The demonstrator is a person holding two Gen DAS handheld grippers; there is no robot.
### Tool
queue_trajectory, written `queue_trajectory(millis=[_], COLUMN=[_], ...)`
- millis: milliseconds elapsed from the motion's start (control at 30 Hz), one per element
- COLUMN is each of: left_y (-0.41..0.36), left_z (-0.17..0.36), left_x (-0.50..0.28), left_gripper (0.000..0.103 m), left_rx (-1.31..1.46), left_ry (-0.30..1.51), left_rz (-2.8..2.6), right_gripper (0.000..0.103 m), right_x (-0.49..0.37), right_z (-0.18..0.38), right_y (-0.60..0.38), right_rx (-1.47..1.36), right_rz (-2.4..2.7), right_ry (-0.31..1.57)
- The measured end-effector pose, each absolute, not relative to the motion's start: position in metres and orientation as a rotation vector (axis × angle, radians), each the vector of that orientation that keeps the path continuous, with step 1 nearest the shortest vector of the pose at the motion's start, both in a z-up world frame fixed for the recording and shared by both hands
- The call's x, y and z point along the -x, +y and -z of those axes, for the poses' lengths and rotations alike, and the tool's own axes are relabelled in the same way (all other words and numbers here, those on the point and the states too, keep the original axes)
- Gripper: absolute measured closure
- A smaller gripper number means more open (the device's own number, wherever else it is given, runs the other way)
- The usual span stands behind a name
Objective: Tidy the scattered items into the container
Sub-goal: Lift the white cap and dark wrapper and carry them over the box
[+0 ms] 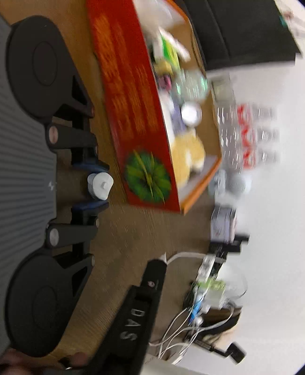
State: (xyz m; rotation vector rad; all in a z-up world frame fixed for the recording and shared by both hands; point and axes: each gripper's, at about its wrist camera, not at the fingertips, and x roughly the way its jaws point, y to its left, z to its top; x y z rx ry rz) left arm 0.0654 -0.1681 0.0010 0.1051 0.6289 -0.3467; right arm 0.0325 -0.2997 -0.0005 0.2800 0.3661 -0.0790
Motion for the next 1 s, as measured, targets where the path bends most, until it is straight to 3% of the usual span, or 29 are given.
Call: queue_trajectory(millis=[300,667,1000], left_y=[-0.053,-0.027,-0.006], left_z=[-0.034,-0.054,-0.041], left_x=[-0.012,0.104,0.183], left_gripper=[0.076,0.076,0.076], left_rx=[0.045,0.046,0.067], left_ry=[0.484,0.265,0.225], left_rz=[0.085,0.049,0.041], right_gripper=[0.087,0.087,0.087], right_x=[-0.015,0.082,0.185], right_z=[-0.011,-0.046,-0.026], right_y=[-0.243,-0.194,-0.189], right_rx=[-0.107,-0.128,-0.078], right_rz=[-0.092,-0.221,-0.217], right_ry=[0.357,0.302,0.187])
